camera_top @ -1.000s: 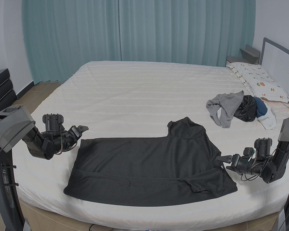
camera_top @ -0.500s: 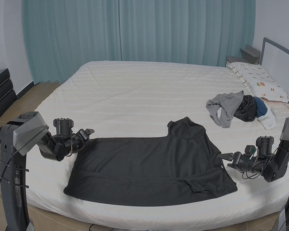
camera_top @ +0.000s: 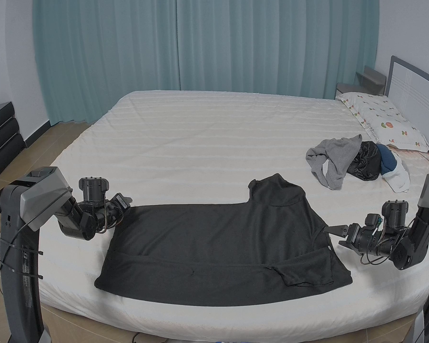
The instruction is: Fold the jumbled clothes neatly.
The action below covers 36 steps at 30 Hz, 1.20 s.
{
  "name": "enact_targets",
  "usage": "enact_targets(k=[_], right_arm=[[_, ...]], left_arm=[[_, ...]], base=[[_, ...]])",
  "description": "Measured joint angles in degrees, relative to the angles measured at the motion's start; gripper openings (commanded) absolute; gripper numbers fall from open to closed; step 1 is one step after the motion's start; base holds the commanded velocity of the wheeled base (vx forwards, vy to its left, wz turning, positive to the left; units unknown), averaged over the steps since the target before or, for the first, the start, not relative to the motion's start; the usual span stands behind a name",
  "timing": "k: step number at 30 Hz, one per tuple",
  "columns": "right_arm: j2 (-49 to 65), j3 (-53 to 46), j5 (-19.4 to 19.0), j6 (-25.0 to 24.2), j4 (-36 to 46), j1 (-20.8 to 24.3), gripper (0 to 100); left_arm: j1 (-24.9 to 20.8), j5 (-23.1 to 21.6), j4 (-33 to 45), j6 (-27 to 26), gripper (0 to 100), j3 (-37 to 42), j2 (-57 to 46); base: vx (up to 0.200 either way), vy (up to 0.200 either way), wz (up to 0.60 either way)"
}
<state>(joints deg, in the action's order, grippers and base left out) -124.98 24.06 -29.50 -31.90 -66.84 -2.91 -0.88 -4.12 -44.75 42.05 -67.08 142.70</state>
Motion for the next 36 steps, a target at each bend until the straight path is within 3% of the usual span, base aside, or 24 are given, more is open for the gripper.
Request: enact_targets(k=[13, 36], right_arm=[[-0.68, 6.67, 3.85, 0.11, 3.27, 2.82, 100], [-13.73, 50.38, 13.03, 0.62, 32.61, 9.08, 100]], left_arm=[[0.22, 2.49, -0.16, 2.84, 0, 0.61, -2.49], [0.33, 2.65, -0.22, 3.55, 0, 2.39, -6.77]], base=[[0.000, 0.000, 0.00], [0.000, 0.000, 0.00]])
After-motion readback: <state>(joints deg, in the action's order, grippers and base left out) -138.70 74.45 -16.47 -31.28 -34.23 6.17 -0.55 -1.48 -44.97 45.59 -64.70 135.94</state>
